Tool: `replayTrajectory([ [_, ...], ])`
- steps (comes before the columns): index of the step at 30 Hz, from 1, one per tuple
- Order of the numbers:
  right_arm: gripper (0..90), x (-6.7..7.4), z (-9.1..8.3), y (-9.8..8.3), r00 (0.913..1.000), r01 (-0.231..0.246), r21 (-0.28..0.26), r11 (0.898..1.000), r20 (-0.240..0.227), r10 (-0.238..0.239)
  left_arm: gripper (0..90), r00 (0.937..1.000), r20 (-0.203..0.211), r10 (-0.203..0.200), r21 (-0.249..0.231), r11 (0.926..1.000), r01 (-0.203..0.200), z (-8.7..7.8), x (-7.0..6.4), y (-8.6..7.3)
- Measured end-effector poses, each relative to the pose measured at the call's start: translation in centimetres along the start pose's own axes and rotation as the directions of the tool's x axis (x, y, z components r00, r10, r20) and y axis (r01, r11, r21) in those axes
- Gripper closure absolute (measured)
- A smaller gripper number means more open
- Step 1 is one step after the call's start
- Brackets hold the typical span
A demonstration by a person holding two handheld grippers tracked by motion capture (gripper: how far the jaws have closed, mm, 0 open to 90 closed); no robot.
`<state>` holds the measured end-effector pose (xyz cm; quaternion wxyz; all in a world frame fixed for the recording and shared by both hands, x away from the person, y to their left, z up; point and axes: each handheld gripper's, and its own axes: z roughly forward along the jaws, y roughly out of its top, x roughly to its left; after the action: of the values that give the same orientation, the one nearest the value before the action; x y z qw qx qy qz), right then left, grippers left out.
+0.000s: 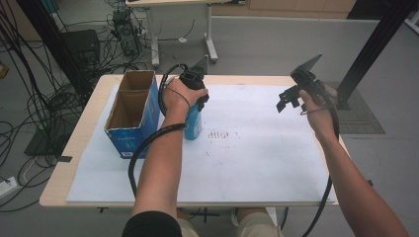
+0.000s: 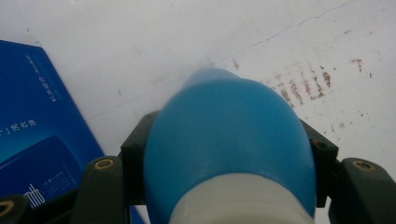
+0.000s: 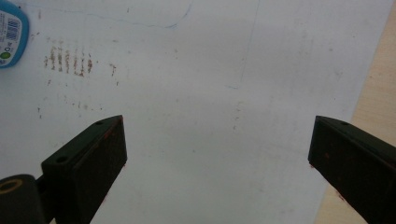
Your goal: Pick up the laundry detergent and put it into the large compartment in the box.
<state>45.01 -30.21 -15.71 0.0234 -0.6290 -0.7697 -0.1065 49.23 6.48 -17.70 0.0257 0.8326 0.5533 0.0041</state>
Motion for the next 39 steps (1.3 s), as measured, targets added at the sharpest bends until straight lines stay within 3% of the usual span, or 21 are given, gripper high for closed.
replayTrajectory([
  [39, 4.4, 0.46, 0.38, 0.35, 0.9999, 0.012, 0.011, 1.000, 0.004, -0.012, 38.6, 1.0000, -0.001, -0.003, -0.001, 1.0000, 0.003, 0.00, 0.03, 0.05],
])
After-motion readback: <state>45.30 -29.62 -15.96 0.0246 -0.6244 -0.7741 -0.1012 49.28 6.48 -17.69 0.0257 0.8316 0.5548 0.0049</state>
